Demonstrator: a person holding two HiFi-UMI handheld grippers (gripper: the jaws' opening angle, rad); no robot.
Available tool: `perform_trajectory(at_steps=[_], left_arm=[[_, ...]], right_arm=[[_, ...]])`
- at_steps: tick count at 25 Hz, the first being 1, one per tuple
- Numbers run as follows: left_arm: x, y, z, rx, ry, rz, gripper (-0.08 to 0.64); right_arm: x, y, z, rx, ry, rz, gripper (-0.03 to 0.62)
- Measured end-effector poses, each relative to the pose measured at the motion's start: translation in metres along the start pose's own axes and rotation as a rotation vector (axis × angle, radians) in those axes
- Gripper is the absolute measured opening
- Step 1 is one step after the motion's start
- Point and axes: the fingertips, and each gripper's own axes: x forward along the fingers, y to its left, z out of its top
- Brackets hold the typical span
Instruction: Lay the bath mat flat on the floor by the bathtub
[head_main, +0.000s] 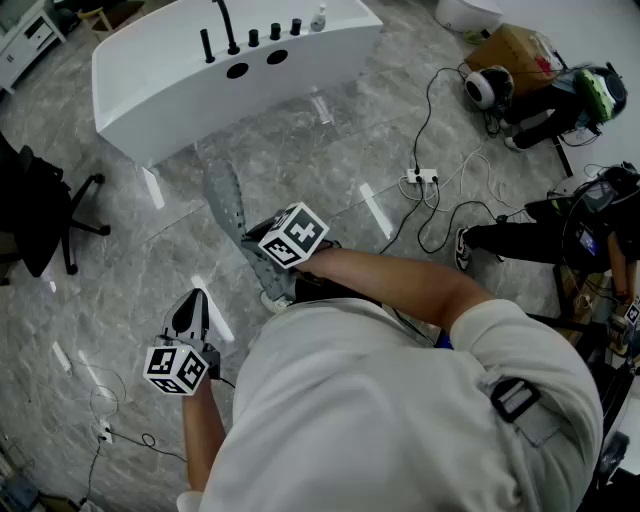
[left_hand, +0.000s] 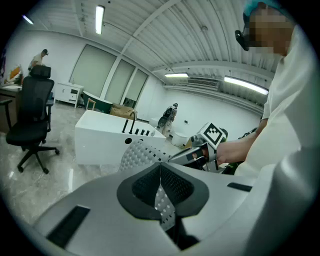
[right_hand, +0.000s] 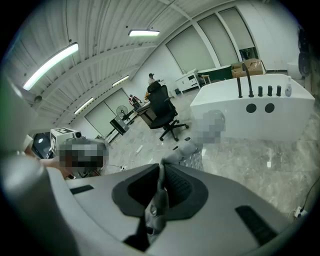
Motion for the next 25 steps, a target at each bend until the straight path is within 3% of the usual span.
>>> perform_trajectory(at_steps=[5,16,25], left_arm=[[0.044,-0.041,0.018,0.052,-0.017,-0.107,0.018],[0.053,-0.073,-0.002,0.009,0.022,-0.093,0.018],[0.065,-0.095,0.002,0.014,-0.002,-0.092,0.018]], right_arm=[[-0.043,-0.022,-0.021,0.041,-0.034,-0.059,0.04],[-0.074,-0.039,-0.048,-0.007,0.005,-0.092,0.04],[-0.079,-0.078,-0.031,0.013,-0.01,-0.099,0.04]])
